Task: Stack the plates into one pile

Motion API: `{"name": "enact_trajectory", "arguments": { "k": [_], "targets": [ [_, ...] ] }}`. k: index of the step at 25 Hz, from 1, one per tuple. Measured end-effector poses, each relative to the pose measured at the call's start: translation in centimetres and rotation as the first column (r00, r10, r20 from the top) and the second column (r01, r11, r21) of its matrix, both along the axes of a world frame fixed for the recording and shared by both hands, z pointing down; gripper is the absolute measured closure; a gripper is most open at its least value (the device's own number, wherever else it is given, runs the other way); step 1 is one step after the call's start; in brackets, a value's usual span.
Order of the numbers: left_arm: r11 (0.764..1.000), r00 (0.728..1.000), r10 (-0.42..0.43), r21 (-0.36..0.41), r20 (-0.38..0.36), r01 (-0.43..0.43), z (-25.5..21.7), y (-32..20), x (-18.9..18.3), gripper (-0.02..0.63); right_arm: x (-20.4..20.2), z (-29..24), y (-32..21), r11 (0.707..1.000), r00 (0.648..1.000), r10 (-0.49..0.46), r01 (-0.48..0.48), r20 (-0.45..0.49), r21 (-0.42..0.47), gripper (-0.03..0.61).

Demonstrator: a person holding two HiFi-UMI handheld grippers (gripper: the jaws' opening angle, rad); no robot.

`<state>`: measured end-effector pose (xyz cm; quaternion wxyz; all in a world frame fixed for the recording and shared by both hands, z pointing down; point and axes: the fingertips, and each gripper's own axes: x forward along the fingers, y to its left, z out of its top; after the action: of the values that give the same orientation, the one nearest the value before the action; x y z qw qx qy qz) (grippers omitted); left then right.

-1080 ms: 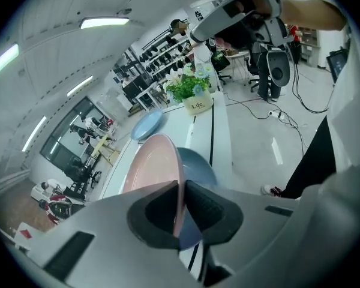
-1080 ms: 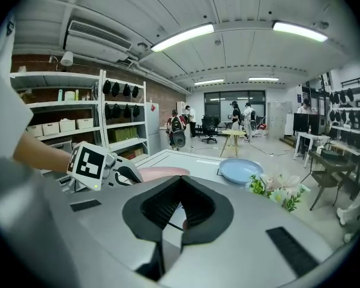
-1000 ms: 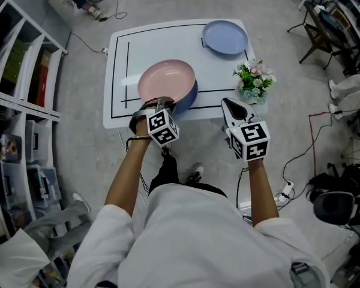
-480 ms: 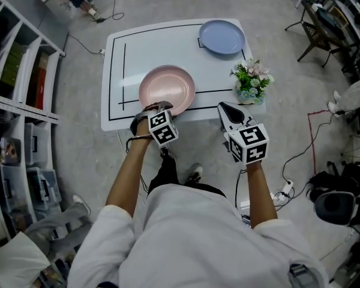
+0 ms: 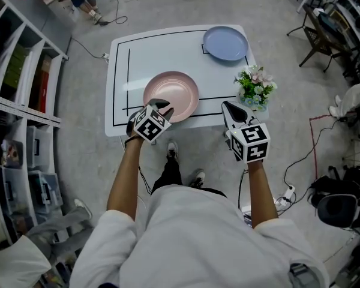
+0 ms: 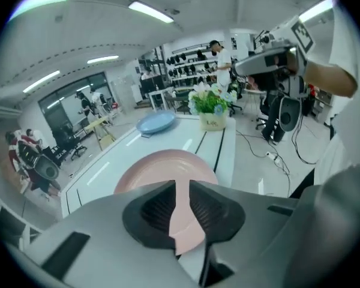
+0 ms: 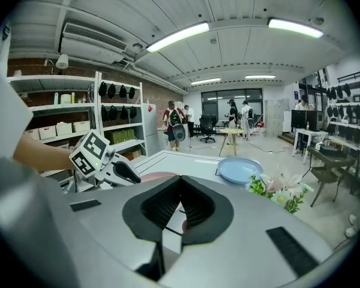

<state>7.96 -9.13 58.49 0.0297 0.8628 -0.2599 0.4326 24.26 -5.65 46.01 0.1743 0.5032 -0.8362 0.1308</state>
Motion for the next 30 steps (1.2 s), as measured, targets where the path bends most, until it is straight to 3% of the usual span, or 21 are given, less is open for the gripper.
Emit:
{"name": "enact_trajectory", "arguments": {
  "k": [2,6,17,23,27,28,30],
  "targets": [
    [0.998,0.995,-0.055,0.036,-0.079,0.058,-1.9,-1.5,-0.4,0.565,0.1,-0.6,-1.0,1.000,1.000,0.018,-0.018,-0.007,0.014,0.565],
    [0.986,0.965,-0.119,0.087,-0.232,0.142,-6.5,-4.8,-0.9,0.589,0.4,-2.2,-3.5,0.998,0.999,0.045,-0.044,-0.019,0.043,0.565],
    [0.958,0.860,-0.101,0.184,-0.501,0.219,-15.7,-14.4,-2.4,0.594,-0.4,-5.9,-13.5,0.988,0.992,0.102,-0.093,-0.074,0.123,0.563],
    [0.968,0.813,-0.118,0.116,-0.570,0.222,-15.6,-19.2,-3.1,0.595,-0.9,-4.5,-20.1,0.991,0.987,0.108,-0.097,-0.117,0.094,0.561],
    [0.974,0.738,-0.175,-0.008,-0.652,0.225,-14.5,-21.9,-4.2,0.595,-1.6,-1.8,-24.6,0.994,0.986,0.101,-0.096,-0.133,0.043,0.534],
    [0.975,0.738,-0.181,-0.020,-0.651,0.221,-14.0,-22.5,-4.3,0.595,-1.7,-0.9,-25.6,0.995,0.985,0.098,-0.096,-0.139,0.025,0.530],
    [0.978,0.765,-0.172,-0.014,-0.621,0.208,-12.7,-23.6,-4.5,0.595,-1.8,1.2,-27.7,0.996,0.983,0.089,-0.092,-0.158,-0.012,0.513]
  ]
}}
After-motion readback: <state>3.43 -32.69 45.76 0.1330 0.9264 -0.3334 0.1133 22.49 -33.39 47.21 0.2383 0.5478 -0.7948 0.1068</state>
